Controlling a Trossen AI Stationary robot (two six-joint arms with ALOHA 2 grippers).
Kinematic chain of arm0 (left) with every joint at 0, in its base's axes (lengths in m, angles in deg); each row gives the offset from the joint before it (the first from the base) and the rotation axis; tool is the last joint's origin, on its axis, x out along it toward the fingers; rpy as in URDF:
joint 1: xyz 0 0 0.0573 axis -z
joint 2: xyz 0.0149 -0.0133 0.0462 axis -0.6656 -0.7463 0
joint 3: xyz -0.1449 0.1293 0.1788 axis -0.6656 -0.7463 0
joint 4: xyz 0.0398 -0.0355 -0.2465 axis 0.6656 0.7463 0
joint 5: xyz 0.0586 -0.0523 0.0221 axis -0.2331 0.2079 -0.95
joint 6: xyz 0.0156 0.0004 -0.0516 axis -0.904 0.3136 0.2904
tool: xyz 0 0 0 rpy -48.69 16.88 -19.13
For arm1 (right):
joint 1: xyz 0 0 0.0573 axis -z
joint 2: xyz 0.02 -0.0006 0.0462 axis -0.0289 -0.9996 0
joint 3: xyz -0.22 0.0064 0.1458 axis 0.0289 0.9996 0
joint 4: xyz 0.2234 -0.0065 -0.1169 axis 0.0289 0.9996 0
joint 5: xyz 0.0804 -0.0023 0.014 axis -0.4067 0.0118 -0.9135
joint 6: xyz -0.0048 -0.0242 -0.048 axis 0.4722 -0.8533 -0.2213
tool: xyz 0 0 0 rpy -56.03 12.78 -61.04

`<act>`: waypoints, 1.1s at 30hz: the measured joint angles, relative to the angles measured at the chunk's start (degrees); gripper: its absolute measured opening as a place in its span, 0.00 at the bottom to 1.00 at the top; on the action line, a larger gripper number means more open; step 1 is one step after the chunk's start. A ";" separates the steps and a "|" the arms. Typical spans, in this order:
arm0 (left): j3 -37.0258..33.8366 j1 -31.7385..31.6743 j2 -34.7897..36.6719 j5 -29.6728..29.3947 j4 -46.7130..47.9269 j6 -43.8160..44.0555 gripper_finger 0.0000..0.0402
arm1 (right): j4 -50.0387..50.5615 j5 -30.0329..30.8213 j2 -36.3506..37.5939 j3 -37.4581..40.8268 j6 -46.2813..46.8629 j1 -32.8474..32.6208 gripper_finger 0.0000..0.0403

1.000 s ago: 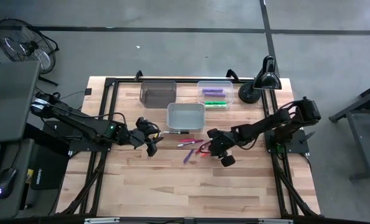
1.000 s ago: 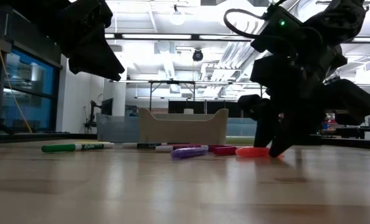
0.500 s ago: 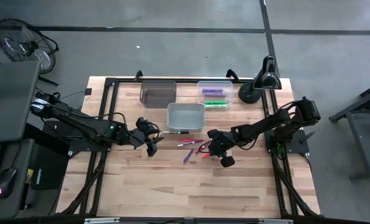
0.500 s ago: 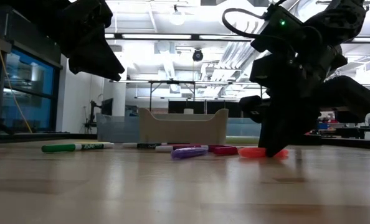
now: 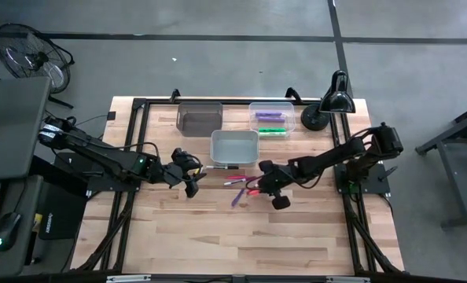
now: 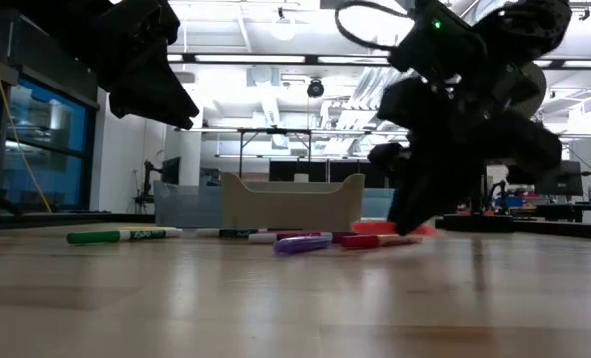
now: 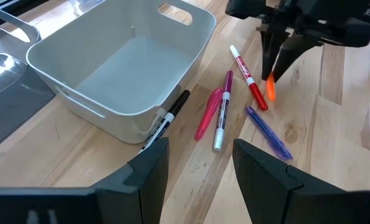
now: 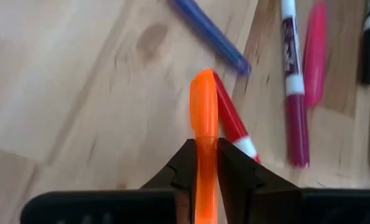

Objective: Pick & Place Markers
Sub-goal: Put the orange pen into the gray bin

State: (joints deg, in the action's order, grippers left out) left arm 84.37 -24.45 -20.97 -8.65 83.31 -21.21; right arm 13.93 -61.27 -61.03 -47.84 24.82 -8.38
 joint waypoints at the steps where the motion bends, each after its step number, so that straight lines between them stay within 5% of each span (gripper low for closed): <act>1: 0.00 0.01 0.00 0.02 0.00 0.00 0.43 | 0.83 0.03 0.00 -0.75 0.00 0.00 0.09; 12: 0.00 0.02 0.00 0.20 0.00 0.00 0.43 | 8.49 5.28 0.00 -11.97 -4.15 0.43 0.11; 33: 0.00 0.01 0.01 0.28 0.01 0.90 0.43 | 10.98 -1.54 0.07 -22.85 -9.53 17.08 0.10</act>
State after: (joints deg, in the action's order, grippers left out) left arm 84.37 -24.44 -20.96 -8.36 83.31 -20.31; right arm 24.91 -62.81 -60.97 -70.69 15.28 8.70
